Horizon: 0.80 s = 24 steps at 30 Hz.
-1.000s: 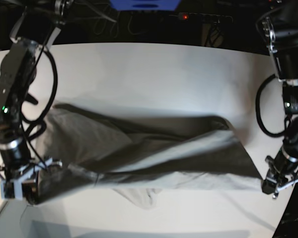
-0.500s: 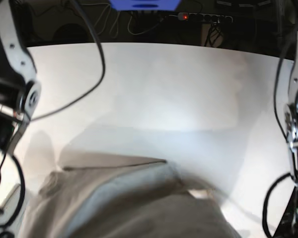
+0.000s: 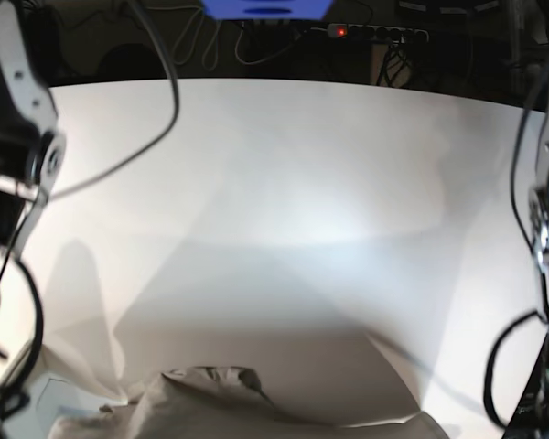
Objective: Layout the t-shirt on the table in an organized manner, then fold the t-shirt properly
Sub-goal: 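Lift the shirt high with both grippers and lay it flat on the table, then hold the flattened shirt edge with both grippers, adjusting the left grip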
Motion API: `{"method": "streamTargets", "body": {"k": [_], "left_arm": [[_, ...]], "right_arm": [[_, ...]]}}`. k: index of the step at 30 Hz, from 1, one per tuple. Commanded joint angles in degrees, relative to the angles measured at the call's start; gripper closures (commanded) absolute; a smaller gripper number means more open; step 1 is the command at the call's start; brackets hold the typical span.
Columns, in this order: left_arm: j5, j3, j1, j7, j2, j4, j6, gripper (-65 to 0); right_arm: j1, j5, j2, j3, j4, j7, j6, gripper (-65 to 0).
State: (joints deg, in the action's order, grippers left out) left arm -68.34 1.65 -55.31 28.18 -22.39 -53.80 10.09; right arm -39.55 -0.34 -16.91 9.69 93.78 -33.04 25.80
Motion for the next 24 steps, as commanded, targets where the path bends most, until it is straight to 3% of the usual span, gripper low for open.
{"method": "streamTargets", "body": {"k": [1, 4, 8, 17, 24], "left_arm": [[-1.16, -0.55, 0.23, -1.15, -1.39, -2.95, -0.37, 0.0], [-1.16, -2.31, 10.34, -1.06, -2.35, -8.84, -0.37, 0.0], [-1.16, -10.13, 24.41, -0.89, -2.00, -13.50, -0.37, 0.0], [-1.16, -24.64, 52.72, -0.89, 0.37, -16.40, -0.46, 0.0], [-0.90, -27.54, 60.01, -0.89, 2.30, -15.96, -0.46, 0.0]], "right_arm": [[1.09, 0.56, -0.37, 0.28, 3.32, 2.14, -0.26, 0.0], [11.29, 0.65, 1.74, 1.78, 9.12, 2.22, -0.26, 0.0], [24.21, 0.65, 6.75, 5.21, 13.17, 4.77, -0.26, 0.0], [54.19, 0.65, 12.91, 7.41, 14.57, 17.08, -0.26, 0.0], [65.79, 0.65, 14.84, 6.97, 11.59, 27.10, -0.26, 0.0]]}}
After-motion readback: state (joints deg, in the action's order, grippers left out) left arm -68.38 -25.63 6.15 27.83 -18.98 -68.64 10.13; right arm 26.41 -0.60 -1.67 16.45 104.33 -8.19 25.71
